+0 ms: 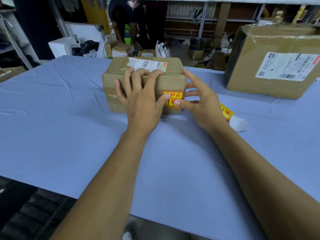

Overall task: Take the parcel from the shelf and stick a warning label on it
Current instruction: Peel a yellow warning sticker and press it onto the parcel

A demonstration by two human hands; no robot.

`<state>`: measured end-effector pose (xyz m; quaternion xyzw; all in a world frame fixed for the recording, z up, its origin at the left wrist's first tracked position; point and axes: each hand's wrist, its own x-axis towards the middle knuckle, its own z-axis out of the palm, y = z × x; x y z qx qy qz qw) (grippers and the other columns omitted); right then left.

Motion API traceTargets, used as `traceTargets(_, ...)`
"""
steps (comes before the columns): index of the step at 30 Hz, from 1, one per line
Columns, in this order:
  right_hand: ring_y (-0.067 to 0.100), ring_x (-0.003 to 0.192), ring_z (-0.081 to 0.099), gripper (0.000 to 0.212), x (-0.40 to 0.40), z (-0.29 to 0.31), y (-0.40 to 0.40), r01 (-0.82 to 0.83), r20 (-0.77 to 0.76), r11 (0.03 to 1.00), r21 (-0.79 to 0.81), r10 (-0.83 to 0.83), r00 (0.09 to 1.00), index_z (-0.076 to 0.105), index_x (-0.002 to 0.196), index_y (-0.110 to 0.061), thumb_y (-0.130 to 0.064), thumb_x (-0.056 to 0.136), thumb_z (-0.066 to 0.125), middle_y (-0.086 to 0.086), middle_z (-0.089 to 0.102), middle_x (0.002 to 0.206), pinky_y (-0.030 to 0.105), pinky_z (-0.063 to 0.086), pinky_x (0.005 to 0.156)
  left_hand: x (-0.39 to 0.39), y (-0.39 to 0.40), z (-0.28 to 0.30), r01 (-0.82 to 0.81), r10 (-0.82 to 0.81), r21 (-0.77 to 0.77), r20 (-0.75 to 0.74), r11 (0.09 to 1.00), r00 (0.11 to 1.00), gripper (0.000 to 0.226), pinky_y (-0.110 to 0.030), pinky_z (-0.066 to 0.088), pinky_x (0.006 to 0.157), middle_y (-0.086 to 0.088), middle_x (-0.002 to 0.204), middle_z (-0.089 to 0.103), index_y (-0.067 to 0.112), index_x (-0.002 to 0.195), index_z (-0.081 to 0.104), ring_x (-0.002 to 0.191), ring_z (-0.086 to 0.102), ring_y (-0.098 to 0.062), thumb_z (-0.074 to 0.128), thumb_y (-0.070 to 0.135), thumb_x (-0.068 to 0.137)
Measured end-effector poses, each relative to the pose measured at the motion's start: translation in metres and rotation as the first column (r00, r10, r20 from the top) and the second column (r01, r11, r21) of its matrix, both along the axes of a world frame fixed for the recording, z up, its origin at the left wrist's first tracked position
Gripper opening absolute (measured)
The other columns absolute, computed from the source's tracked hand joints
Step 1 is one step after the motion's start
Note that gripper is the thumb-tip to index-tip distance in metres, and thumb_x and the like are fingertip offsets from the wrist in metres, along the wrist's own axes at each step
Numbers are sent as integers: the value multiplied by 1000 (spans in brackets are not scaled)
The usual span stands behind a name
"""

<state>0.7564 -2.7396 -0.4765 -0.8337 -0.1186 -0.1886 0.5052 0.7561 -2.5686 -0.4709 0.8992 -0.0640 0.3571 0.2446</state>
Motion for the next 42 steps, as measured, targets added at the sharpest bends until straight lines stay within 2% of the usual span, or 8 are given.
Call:
traceTargets(6,-5,93,57,88,-1,1,-1,32,8,991,-133,-31,999,33,149,-39,-14,80,79,-4,55,119,6,50,74,1,1,0,15,-15,18,-24,1000,1000,71,-56,1,118,0,140,43,35,134,50,148,20,-28,75,51,69)
traceTargets(12,16,100,62,98,-4,2,0,-16,-21,987,-157,13,1000,28,151,-39,-6,75,81,6,55,124,34,59,85,-2,1,-2,-13,17,117,-36,993,999,94,-59,4,119,-3,145,39,34,138,43,149,18,-30,87,46,56)
traceTargets(18,12,95,60,89,-5,2,3,16,9,987,-162,-15,1000,27,150,-38,-29,79,80,2,56,121,17,50,75,-1,-1,-4,-32,35,126,-22,991,999,92,-60,5,120,-4,149,37,34,139,42,150,16,-31,80,59,59)
traceTargets(23,13,94,61,94,-4,2,4,11,1,989,-149,-11,1000,29,149,-40,-20,74,84,4,56,120,24,55,77,-2,-4,-3,-40,43,107,-31,993,999,96,-60,5,119,-5,149,38,32,138,43,150,16,-33,78,61,53)
traceTargets(32,8,94,63,62,-2,-1,1,36,35,996,-87,-33,999,37,145,-42,-32,91,66,1,59,115,15,54,73,1,2,-2,35,-33,-58,36,998,999,54,-55,7,118,4,135,50,39,130,56,143,29,-25,66,50,78)
traceTargets(35,6,93,63,53,-4,-1,1,45,58,995,-85,-41,997,39,145,-40,-31,96,59,-1,58,111,23,55,77,4,1,-2,37,-22,-163,90,986,996,39,-55,13,116,6,126,57,40,123,64,136,40,-24,64,44,84)
traceTargets(39,6,93,64,64,-3,-1,1,41,31,996,-79,-38,999,39,142,-45,-35,87,71,-3,60,113,22,54,77,3,2,-3,37,-33,-89,43,995,999,54,-54,8,118,7,130,53,41,129,59,139,34,-23,68,51,76)
traceTargets(42,6,92,63,56,-4,0,2,46,48,996,-76,-42,998,40,143,-42,-32,93,63,-4,58,109,28,56,80,3,1,-2,49,-41,-132,68,990,997,44,-54,7,118,4,129,56,39,127,62,139,36,-26,67,41,83)
